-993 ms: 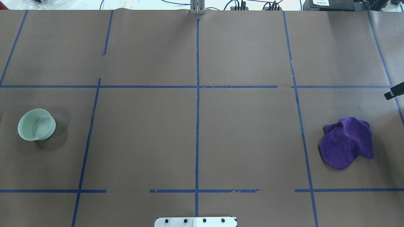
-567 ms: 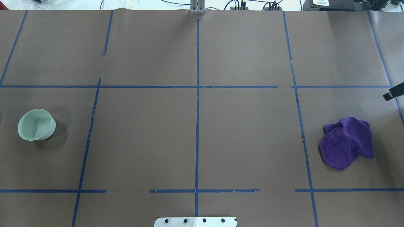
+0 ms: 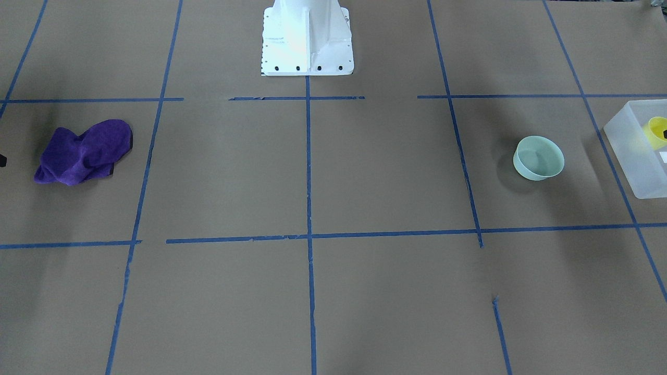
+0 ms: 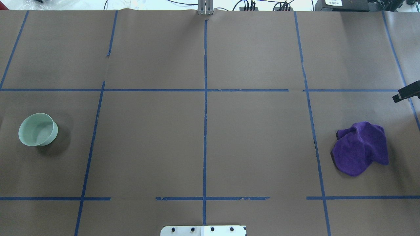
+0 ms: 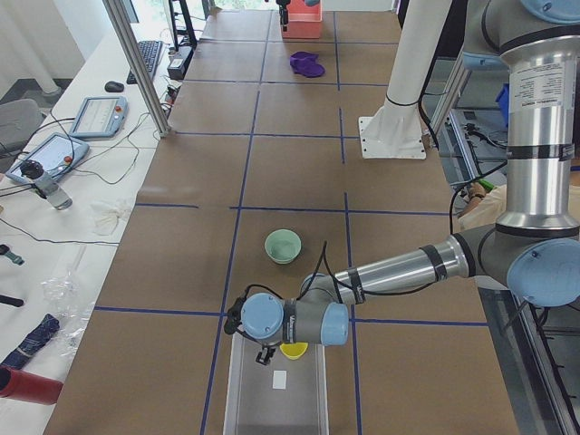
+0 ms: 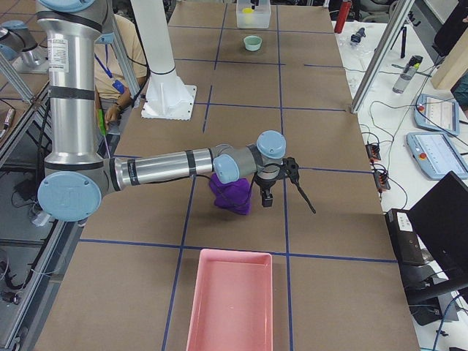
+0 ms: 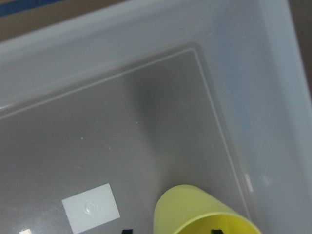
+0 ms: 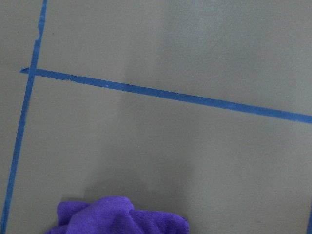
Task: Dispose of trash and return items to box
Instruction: 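Lower the right gripper onto the purple cloth and grasp it, then carry the purple cloth into the pink tray while left gripper reaches for bowl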
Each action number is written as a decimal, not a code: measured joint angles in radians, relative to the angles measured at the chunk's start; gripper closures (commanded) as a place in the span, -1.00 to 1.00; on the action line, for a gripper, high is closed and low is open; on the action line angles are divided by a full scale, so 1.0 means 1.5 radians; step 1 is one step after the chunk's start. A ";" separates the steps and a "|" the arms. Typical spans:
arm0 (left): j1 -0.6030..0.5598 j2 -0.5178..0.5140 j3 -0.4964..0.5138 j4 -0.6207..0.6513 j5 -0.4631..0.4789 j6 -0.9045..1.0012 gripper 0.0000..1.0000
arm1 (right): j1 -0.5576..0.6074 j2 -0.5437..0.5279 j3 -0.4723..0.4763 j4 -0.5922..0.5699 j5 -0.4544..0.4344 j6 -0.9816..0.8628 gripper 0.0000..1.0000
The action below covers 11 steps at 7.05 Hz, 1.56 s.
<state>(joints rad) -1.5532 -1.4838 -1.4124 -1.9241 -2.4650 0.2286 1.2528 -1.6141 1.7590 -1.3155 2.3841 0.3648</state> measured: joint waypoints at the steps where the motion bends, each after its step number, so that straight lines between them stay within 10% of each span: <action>1: -0.005 0.003 -0.063 0.002 0.027 -0.076 -1.00 | -0.035 -0.017 0.001 0.065 -0.010 0.098 -1.00; 4: 0.021 -0.002 -0.164 -0.004 0.055 -0.268 -1.00 | -0.180 -0.088 0.012 0.274 -0.102 0.362 -1.00; 7: 0.143 -0.008 -0.186 -0.110 0.056 -0.476 -1.00 | -0.260 -0.097 0.019 0.297 -0.179 0.453 -0.77; 9: 0.189 -0.009 -0.185 -0.153 0.058 -0.554 -1.00 | -0.296 -0.097 0.018 0.298 -0.210 0.481 0.99; 11: 0.235 -0.009 -0.185 -0.164 0.062 -0.597 -1.00 | -0.308 -0.099 0.015 0.298 -0.216 0.484 1.00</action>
<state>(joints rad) -1.2006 -1.4971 -1.6893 -2.1702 -2.3719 -0.6669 0.7913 -1.7627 1.7818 -0.8678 2.0606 1.0902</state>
